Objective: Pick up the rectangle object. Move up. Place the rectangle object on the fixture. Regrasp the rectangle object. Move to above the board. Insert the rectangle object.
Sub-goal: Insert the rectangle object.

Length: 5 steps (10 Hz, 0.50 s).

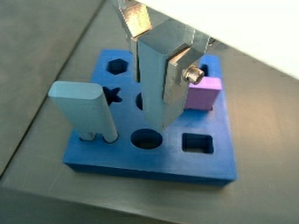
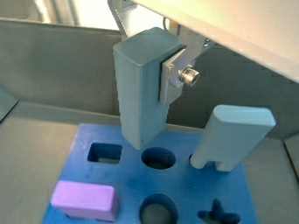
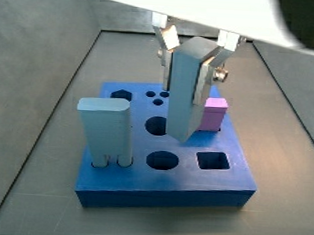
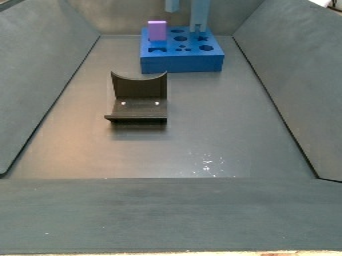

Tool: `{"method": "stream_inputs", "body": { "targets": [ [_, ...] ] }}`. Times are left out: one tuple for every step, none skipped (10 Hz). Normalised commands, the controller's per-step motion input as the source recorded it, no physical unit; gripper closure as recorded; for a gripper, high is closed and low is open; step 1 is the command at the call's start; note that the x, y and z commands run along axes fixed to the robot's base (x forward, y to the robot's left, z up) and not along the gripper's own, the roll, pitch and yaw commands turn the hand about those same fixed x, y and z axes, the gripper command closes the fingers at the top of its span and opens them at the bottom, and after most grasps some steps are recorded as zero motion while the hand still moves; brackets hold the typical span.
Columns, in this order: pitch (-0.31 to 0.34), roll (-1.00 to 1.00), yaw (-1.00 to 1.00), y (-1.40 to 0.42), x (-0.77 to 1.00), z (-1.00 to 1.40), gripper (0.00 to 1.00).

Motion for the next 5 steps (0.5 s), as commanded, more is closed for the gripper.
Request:
{"method": "stream_inputs", "body": {
  "targets": [
    [-0.023,-0.11,-0.79,-0.09,0.23,-0.10,1.00],
    [0.000,0.00,-0.10,0.00,0.06,0.00,1.00],
    [0.000,0.00,0.00,0.00,0.02,-0.04,1.00],
    [0.000,-0.15,-0.75,0.00,0.33,-0.16,1.00],
    [0.000,-0.13,-0.99,0.00,0.07,-0.25,1.00]
  ]
}}
